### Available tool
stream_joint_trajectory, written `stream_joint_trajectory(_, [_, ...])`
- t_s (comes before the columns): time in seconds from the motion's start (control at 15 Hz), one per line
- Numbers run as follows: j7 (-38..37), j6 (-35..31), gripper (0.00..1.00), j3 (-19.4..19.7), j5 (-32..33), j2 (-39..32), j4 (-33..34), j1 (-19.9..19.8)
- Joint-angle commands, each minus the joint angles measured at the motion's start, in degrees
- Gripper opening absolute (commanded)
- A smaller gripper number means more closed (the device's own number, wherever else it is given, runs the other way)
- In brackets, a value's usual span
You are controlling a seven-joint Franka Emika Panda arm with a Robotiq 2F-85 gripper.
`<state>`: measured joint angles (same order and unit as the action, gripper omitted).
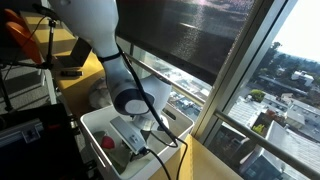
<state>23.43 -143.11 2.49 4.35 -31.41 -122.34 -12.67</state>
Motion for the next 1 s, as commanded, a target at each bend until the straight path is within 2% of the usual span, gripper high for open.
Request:
stream_joint_trajectory(0.0, [-1.2, 3.52, 0.05, 0.69, 1.11, 1.43, 1.98, 0.43])
stream_joint_trajectory(0.07, [-1.3, 3.85, 0.0, 0.94, 1.5, 2.1, 1.91, 0.54])
stream_joint_trajectory(0.33, [-1.01, 5.23, 0.03, 1.3, 2.54, 6.93, 0.06, 0.56])
stream_joint_trajectory(0.67, [0.58, 8.8, 0.04, 0.15, 1.51, 20.1, -3.61, 1.25])
stream_joint_trajectory(0.93, [1.62, 10.99, 0.04, -0.39, 1.27, 31.81, -6.18, 4.04])
